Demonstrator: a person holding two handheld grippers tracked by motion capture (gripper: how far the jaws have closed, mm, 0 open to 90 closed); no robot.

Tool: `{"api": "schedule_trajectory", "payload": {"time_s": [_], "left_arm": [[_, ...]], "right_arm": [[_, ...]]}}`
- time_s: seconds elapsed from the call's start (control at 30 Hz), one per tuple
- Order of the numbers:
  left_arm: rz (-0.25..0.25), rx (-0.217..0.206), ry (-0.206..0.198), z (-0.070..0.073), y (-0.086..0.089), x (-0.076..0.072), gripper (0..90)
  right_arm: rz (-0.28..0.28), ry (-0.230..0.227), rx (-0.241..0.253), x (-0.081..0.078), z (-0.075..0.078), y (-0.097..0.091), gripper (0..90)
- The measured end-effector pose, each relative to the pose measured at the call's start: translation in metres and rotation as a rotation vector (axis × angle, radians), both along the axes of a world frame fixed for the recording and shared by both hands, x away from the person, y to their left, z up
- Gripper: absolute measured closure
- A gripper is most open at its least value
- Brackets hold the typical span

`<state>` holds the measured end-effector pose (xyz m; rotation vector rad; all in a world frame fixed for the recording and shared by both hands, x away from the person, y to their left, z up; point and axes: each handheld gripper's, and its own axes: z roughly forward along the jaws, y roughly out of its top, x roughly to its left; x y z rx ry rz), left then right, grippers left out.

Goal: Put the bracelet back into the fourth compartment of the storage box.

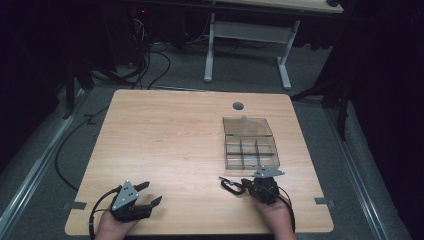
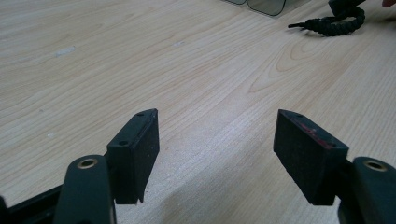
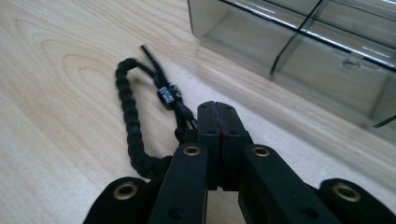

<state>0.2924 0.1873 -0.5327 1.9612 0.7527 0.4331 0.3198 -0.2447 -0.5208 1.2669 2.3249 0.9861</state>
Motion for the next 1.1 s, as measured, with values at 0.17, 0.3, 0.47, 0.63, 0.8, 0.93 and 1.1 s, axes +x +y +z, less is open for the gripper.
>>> {"api": "schedule_trajectory", "payload": {"time_s": [0.17, 0.3, 0.47, 0.63, 0.8, 0.93, 1.1], "left_arm": [[-0.006, 0.000, -0.005, 0.000, 0.000, -0.001, 31.7], [-0.012, -0.003, -0.006, 0.000, 0.001, -0.001, 31.7], [-0.016, -0.003, -0.011, 0.000, 0.001, -0.002, 31.9], [-0.025, 0.003, -0.013, 0.000, 0.000, -0.002, 32.0], [-0.029, -0.003, -0.004, 0.000, 0.001, -0.001, 31.9], [-0.034, -0.006, -0.006, 0.000, 0.001, -0.002, 31.9], [-0.035, -0.015, -0.005, 0.000, 0.002, -0.002, 31.8]], "right_arm": [[0.009, 0.010, -0.001, -0.009, 0.002, 0.002, 89.9], [0.010, 0.009, -0.012, -0.012, 0.004, 0.003, 89.5], [-0.006, 0.032, -0.036, -0.009, 0.007, 0.001, 87.5], [-0.022, 0.111, -0.061, 0.000, 0.013, -0.003, 85.2], [-0.020, 0.146, -0.097, 0.007, 0.019, -0.004, 84.2], [-0.033, 0.198, -0.119, 0.014, 0.023, -0.003, 84.0], [-0.037, 0.249, -0.140, 0.020, 0.027, -0.001, 84.0]]}}
